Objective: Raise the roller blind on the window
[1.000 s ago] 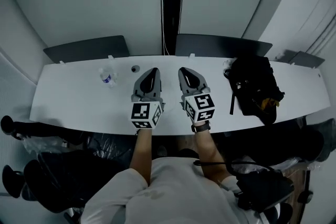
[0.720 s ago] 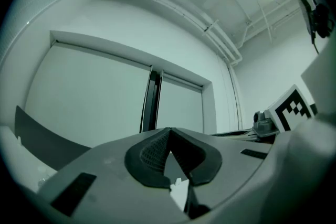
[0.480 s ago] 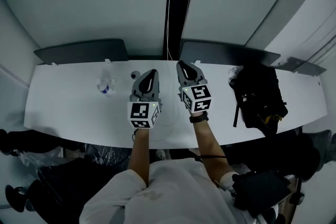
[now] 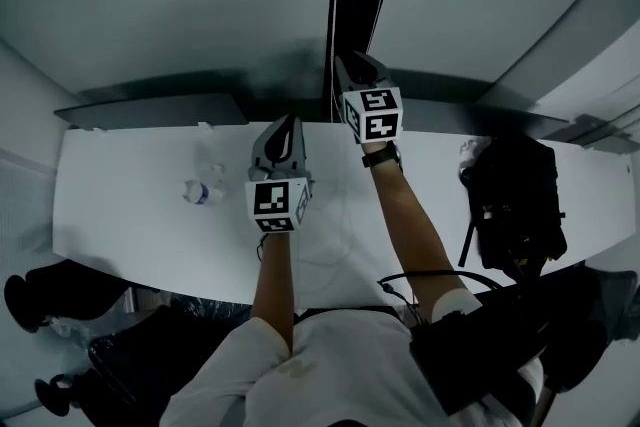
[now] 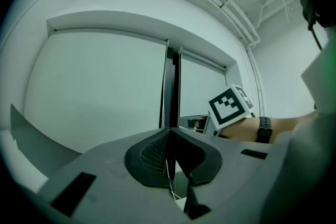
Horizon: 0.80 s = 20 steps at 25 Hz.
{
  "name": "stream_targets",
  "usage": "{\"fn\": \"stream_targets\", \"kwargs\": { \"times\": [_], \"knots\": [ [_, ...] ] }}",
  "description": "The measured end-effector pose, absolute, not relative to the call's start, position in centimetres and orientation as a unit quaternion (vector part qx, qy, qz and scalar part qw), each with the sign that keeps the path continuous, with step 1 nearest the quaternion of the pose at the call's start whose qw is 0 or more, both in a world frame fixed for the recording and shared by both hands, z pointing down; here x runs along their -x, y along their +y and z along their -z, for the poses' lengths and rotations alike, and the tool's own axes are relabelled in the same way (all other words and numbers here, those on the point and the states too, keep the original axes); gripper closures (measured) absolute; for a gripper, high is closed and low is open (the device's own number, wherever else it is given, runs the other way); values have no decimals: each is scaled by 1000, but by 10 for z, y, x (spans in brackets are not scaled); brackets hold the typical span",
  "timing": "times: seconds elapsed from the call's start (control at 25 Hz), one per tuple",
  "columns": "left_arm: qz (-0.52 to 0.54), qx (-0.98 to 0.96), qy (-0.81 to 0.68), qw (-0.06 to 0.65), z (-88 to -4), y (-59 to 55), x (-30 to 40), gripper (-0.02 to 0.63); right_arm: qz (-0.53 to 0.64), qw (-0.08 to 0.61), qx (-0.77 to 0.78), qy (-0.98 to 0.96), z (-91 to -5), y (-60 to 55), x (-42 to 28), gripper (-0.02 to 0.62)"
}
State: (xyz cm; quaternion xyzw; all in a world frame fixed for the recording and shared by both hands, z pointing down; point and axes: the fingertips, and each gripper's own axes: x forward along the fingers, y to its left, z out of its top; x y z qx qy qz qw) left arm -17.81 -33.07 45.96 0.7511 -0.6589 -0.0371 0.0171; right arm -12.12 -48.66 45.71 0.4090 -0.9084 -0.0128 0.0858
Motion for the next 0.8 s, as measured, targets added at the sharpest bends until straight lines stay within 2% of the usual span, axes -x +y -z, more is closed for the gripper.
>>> {"fn": "stream_targets", "kwargs": {
  "times": [0.08,0.16,0.36,0.6,0.64,0.76,0.8],
  "knots": [
    [38,-749,-661,25,-466,-352,184,618,3,87,-417,-905,-462,-526,133,481],
    [33,-749,-661,33,-477,-370,187,618,1,85,-425,-901,-466,-563,140,459],
    [22,-749,-660,57,-506,-405,197,618,-4,75,-430,-900,-474,-641,156,460],
    [18,-745,-662,81,-529,-413,212,618,-14,70,-420,-905,-479,-673,175,462],
    [15,-745,-662,82,-531,-412,213,618,-15,71,-419,-905,-479,-674,176,467],
    [16,-745,-662,85,-531,-405,212,618,-17,68,-413,-908,-474,-669,178,585],
    [17,-745,-661,84,-529,-402,212,618,-20,68,-407,-911,-472,-664,178,588]
  ]
}}
